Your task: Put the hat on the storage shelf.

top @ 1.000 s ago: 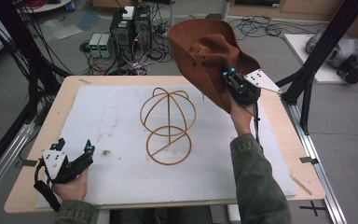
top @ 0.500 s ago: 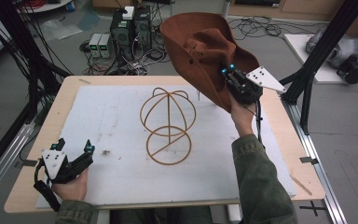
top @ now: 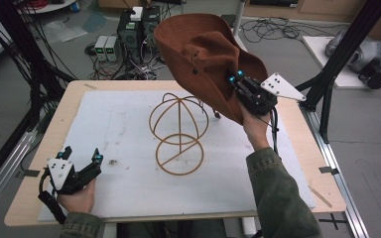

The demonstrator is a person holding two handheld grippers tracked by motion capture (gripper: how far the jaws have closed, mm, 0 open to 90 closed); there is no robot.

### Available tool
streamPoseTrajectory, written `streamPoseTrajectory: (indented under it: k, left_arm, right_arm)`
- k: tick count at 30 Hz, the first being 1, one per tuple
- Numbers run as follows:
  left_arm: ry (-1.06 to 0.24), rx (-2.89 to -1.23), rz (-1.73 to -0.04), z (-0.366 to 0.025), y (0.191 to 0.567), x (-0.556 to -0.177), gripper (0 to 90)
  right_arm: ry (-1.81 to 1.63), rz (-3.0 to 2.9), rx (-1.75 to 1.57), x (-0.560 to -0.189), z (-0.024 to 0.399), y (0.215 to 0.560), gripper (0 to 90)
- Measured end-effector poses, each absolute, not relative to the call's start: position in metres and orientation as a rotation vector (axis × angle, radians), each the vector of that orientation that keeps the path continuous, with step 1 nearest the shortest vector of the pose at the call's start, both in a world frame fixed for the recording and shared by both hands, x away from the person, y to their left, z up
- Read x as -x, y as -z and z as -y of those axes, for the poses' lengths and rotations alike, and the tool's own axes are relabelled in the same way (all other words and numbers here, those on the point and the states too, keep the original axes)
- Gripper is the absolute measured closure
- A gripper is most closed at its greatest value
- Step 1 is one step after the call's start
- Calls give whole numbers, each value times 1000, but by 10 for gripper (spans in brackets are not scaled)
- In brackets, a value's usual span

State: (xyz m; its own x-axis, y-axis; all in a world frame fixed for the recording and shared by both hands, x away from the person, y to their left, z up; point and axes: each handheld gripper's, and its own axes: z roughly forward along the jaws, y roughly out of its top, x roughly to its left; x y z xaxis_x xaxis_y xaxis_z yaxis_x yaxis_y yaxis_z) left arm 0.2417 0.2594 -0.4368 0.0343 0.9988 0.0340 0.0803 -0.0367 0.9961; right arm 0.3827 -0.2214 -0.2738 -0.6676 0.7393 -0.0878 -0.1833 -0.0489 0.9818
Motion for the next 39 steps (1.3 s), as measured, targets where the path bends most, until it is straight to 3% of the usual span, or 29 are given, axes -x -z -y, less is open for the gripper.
streamPoseTrajectory:
  k: [27,39]
  left_arm:
    - [-1176,-1310,-1238,-261,438,-243,160]
    - [-1178,-1313,-1235,-259,438,-244,160]
  right_arm:
    - [-1974,-1628,-421,-344,194,262,879]
    - [-1997,-1666,-429,-338,198,276,878]
